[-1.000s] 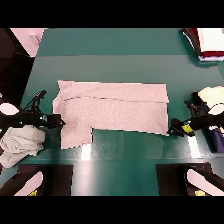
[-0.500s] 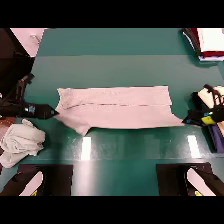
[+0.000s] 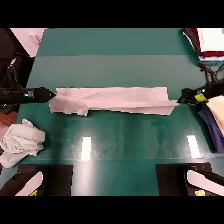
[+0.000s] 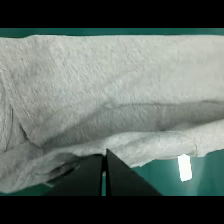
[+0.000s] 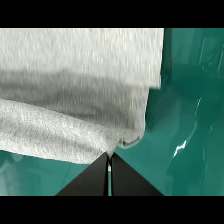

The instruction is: Fold the shirts.

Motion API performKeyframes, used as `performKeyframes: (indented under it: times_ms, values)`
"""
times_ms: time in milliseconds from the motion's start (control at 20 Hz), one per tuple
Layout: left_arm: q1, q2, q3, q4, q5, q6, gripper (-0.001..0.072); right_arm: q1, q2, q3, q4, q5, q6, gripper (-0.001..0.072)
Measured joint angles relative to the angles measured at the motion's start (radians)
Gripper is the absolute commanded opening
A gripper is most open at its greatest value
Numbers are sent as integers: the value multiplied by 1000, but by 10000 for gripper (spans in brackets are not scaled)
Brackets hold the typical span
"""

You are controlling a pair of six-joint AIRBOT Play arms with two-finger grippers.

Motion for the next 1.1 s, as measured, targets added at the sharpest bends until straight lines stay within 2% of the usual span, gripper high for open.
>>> performKeyframes:
  times_ms: [250, 300, 350, 400, 450, 500, 650, 700, 800, 900, 1100]
  values:
    - [0, -162, 2, -71, 137, 45, 23, 57, -186, 139, 4, -89, 24, 13]
    - [0, -190, 2, -83, 167, 49, 56, 69, -220, 165, 5, -109, 32, 20]
    - [0, -212, 2, -93, 195, 55, 346, 77, -250, 188, 6, -130, 40, 133]
    - [0, -233, 2, -103, 221, 56, 602, 84, -281, 211, 11, -153, 51, 409]
    - [0, -248, 2, -110, 241, 55, 659, 87, -307, 230, 21, -169, 62, 497]
    - [0, -259, 3, -121, 257, 55, 659, 88, -331, 249, 39, -184, 67, 497]
    - [0, -274, 25, -135, 269, 55, 657, 68, -361, 284, 90, -192, 74, 496]
    - [0, -274, 40, -137, 250, 56, 531, 53, -358, 285, 105, -178, 62, 496]
    - [0, -275, 74, -138, 184, 59, 65, 15, -334, 262, 117, -126, 23, 496]
    - [0, -275, 98, -146, 122, 62, 22, -34, -307, 214, 127, -93, -16, 496]
    - [0, -275, 118, -159, 10, 63, 22, -131, -302, 122, 142, -38, -111, 497]
